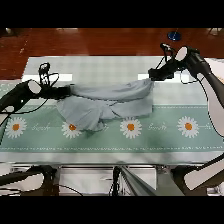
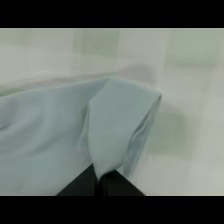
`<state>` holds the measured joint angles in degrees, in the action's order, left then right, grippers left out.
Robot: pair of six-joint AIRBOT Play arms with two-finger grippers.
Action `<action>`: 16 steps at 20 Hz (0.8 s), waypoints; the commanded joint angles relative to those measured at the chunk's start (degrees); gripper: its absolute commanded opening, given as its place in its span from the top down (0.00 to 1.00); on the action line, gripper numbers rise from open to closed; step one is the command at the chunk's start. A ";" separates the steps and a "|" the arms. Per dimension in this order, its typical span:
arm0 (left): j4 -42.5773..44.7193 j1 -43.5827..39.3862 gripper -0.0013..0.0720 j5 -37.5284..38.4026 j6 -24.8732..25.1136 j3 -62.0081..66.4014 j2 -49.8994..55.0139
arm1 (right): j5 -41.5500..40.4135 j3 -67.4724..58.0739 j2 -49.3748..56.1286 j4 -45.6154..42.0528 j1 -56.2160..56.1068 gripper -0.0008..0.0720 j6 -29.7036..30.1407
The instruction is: Fold the shirts.
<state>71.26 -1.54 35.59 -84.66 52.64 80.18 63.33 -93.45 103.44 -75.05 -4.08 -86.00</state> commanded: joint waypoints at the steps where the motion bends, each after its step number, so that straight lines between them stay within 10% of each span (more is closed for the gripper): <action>1: -0.09 0.50 0.68 2.16 0.22 1.42 -0.20 | 1.42 0.00 0.24 0.61 -0.04 0.95 0.04; 2: 0.66 1.09 0.52 5.33 0.22 3.06 -0.96 | 2.01 0.00 0.24 0.61 -0.02 0.95 0.07; 12: 4.98 7.69 0.51 29.59 -0.04 -11.54 -29.49 | 5.81 0.00 0.26 -0.44 -0.02 0.95 3.87; 14: -2.75 7.72 0.21 29.42 -0.07 -19.52 -34.69 | 6.12 0.02 0.24 -0.44 -0.02 0.95 4.70; 16: -10.54 7.72 0.13 28.04 -0.04 -24.79 -35.82 | 6.54 0.02 0.26 -0.44 -0.02 0.95 5.29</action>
<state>70.81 5.82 63.31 -84.66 36.18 49.15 69.21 -93.45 103.66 -75.42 -4.08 -81.91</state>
